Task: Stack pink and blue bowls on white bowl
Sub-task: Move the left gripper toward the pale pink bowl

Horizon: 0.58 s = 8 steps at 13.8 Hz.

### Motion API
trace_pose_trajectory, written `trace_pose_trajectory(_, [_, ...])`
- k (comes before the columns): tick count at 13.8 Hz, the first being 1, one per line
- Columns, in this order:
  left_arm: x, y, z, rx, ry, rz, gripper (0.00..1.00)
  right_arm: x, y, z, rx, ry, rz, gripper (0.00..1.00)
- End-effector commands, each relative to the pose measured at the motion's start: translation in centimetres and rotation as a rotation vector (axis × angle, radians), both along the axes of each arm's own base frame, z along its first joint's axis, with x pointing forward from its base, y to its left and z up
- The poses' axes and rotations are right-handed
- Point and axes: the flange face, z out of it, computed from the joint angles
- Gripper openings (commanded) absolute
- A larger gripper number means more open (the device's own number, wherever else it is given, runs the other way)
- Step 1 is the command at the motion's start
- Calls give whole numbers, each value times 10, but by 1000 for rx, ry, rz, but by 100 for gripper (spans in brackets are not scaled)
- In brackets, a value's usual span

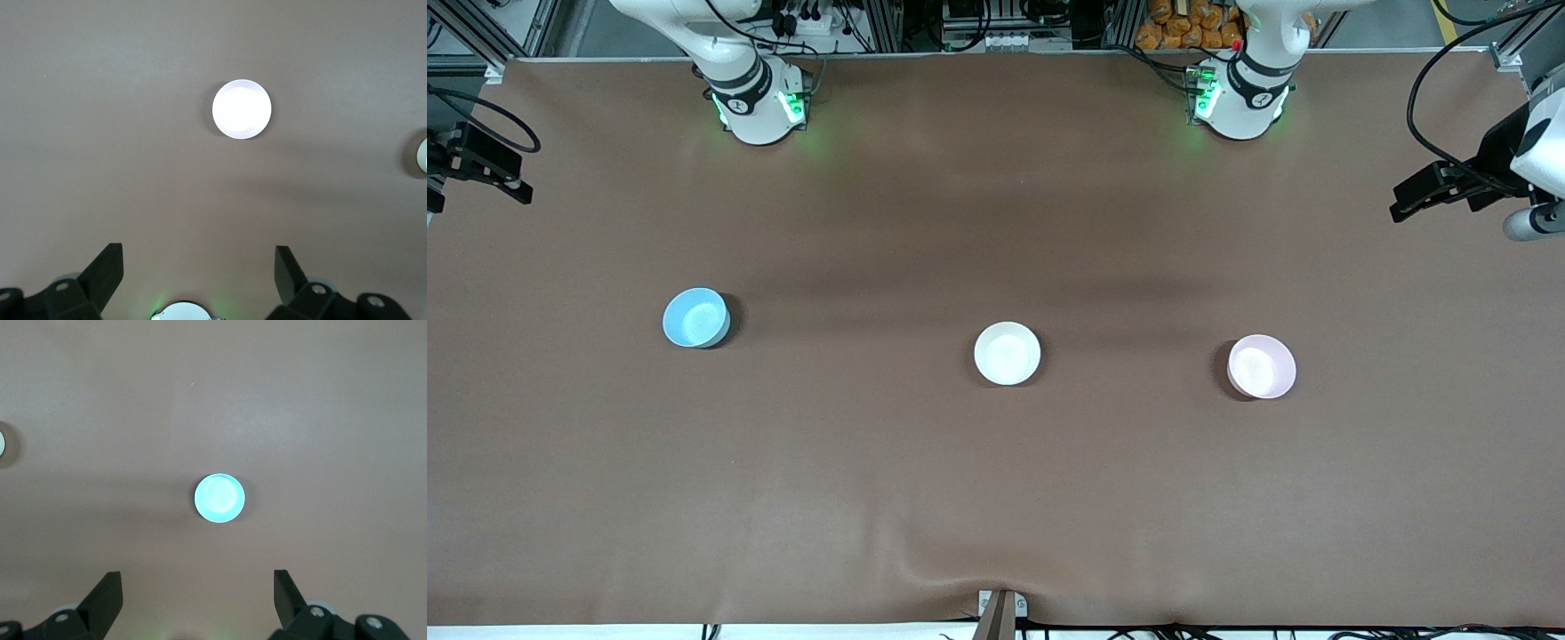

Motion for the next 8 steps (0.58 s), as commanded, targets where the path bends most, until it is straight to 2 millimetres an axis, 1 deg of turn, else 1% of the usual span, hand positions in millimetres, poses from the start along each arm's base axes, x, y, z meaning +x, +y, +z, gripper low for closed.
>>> trace_pose_trajectory(1, [12, 18, -36, -20, 0, 25, 100, 1, -3, 3, 18, -1, -8, 100])
trace_pose_trajectory(2, [16, 18, -54, -20, -12, 26, 100, 1, -3, 4, 18, -4, -8, 100])
trace_pose_trajectory(4, [33, 20, -105, -24, -42, 31, 100, 1, -3, 3, 18, -1, -8, 100])
trace_pose_trajectory(6, [56, 24, -155, -31, -73, 35, 100, 1, -3, 3, 18, -1, -7, 100])
trace_pose_trajectory(8, [70, 20, -202, -37, -113, 26, 100, 1, -3, 4, 18, -2, -7, 100])
